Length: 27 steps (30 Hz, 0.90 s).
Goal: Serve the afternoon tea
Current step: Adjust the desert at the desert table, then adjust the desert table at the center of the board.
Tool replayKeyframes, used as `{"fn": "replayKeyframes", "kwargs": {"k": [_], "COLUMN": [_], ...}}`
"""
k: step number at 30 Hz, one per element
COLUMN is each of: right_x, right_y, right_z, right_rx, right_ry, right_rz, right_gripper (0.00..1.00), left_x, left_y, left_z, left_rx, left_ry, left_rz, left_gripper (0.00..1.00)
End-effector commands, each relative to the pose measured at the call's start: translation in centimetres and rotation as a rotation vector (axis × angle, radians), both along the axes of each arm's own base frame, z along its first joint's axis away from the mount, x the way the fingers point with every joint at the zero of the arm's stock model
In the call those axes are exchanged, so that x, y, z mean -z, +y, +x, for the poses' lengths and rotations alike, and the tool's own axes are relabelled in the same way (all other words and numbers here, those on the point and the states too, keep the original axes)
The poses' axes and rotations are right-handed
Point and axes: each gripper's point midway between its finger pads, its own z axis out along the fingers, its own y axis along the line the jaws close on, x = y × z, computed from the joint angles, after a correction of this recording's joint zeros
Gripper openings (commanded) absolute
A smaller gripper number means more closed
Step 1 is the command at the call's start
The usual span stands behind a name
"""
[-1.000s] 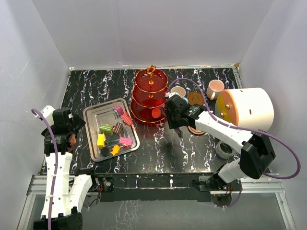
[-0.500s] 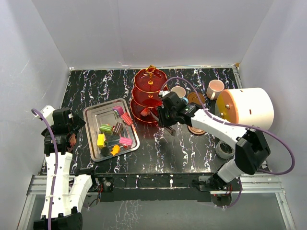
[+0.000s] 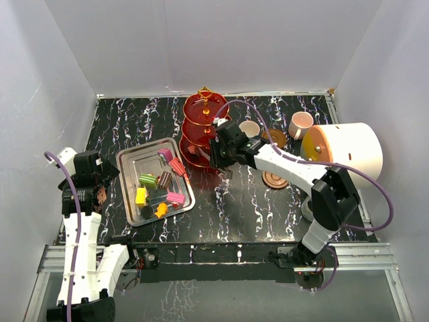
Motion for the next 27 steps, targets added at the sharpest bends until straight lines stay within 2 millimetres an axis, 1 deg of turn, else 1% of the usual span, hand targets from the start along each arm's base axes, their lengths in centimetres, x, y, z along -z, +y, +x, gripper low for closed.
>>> {"fn": "replayKeyframes", "kwargs": {"k": [1,4,6,9,12,16,22,24,26,27], "right_x": [-4.3,-4.3,-4.6,-4.5,-4.1,-3.9,-4.2,-4.0,-3.5,-3.3], "right_y": [2.0,1.4,1.5,1.8,1.0,0.7,0.6,0.2,-0.2,-0.4], "right_z": [4.2,5.9,6.4,6.0,5.7,4.5,1.2,0.3,-0.3,-0.2], "right_rx": [0.068,0.124,0.126,0.1,0.113,0.087,0.024,0.017,0.015,0.025], "right_ry": [-0.154,-0.202,-0.221,-0.209,-0.212,-0.182,-0.111,-0.089,-0.077,-0.076], "right_rz": [0.088,0.03,0.019,0.017,-0.005,-0.001,0.064,0.07,0.068,0.063], "right_gripper": [0.27,0.27,0.27,0.27,0.27,0.28,0.28,0.28,0.29,0.29], "left_x": [0.3,0.3,0.4,0.3,0.4,0.5,0.4,0.4,0.4,0.4], "left_y": [0.0,0.0,0.0,0.0,0.0,-0.1,-0.1,-0.1,-0.1,-0.1], "left_z": [-0.1,-0.1,-0.1,-0.1,-0.1,0.1,0.0,0.0,0.1,0.1], "left_rx": [0.004,0.005,0.005,0.005,0.005,0.012,0.012,0.013,0.014,0.015], "left_ry": [0.014,0.015,0.016,0.017,0.019,0.021,0.02,0.017,0.017,0.016], "left_rz": [0.008,0.007,0.007,0.008,0.007,0.005,0.004,0.004,0.004,0.004], "left_gripper": [0.99,0.99,0.99,0.99,0.99,0.99,0.99,0.99,0.99,0.99]}}
